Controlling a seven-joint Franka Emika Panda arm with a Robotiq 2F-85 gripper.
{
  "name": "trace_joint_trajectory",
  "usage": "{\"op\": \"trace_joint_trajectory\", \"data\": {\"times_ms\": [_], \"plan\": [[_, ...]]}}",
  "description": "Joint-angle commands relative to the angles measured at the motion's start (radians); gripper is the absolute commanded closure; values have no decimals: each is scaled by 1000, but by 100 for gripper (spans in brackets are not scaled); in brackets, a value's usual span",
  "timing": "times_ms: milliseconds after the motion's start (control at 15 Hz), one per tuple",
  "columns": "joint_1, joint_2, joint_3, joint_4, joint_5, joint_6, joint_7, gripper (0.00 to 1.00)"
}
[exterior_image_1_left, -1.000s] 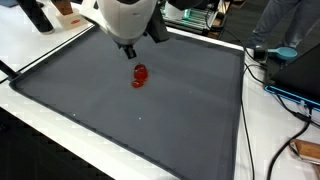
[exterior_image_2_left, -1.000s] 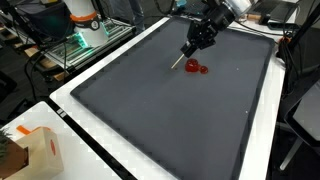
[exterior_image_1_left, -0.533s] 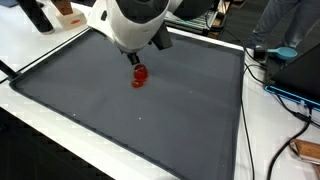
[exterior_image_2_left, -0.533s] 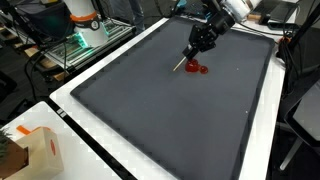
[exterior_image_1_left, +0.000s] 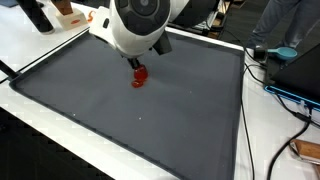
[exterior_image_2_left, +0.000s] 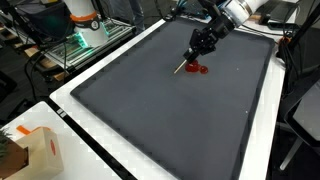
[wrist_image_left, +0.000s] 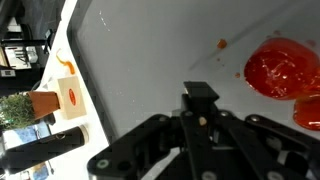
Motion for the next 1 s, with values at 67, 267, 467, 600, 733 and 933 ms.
{"op": "trace_joint_trajectory", "data": {"times_ms": [67,267,467,600,733,933], "plan": [[4,33,-4,32,-17,-1,8,97],[-7,31,5,34,-9,10,-22,97],[-19,20,13,35,-3,23,-77,97],[-27,12,14,38,4,29,-119,97],[-36,0,16,38,13,39,-155,97],[-49,-21,19,37,29,57,-211,97]]}}
